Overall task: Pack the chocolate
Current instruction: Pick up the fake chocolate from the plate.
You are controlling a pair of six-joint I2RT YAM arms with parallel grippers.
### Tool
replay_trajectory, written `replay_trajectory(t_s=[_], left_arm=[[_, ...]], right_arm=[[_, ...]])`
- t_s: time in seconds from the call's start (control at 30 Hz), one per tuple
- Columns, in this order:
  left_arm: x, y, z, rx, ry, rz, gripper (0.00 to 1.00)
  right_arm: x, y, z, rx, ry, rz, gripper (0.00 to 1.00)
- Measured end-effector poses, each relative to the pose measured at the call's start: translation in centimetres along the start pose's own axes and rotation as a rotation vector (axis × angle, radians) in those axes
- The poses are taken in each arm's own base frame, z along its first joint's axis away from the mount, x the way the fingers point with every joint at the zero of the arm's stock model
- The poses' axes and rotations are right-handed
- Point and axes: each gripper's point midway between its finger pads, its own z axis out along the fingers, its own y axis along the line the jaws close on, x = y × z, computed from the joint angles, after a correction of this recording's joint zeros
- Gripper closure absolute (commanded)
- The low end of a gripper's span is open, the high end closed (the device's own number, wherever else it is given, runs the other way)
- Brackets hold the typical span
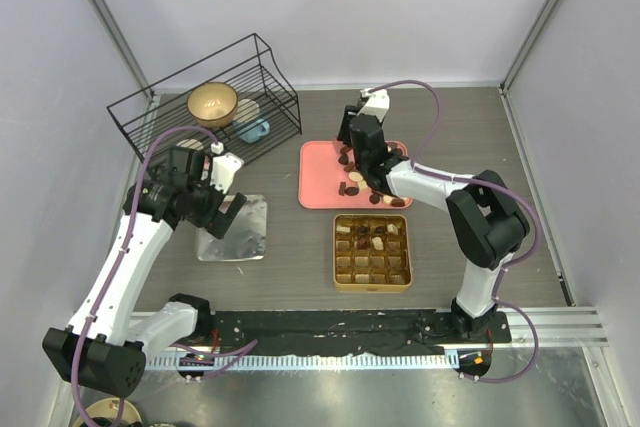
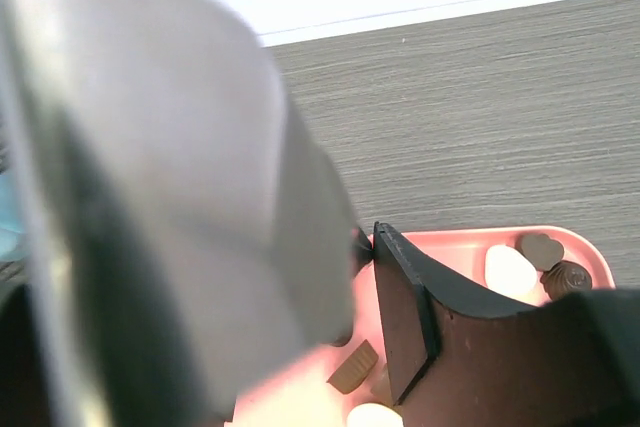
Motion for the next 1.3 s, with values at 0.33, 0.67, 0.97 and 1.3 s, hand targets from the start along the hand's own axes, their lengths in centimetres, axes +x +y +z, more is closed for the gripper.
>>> replay_trajectory(t_s=[0.33,0.67,0.97,1.3], left_arm=[[0.4,-0.1,0.3,0.004,0.012,0.013,0.00],[0.9,0.0,0.4,-0.004,0.018,0.025,0.00],[1.1,0.2,0.4,-0.020,0.020,0.029,0.00],[1.2,0.2,0.4,-0.019,0.022,0.031,0.00]], right_arm=[[0.9,-0.4,0.4,0.019,0.010,-0.037,0.46],[1.7,-0.2,1.2,0.011,-0.003,-0.036,0.53],[1.6,0.0,2.0,0.003,-0.039,-0.045,0.68],[1.5,-0.5,1.4,-0.001,-0.050,-0.059,0.74]])
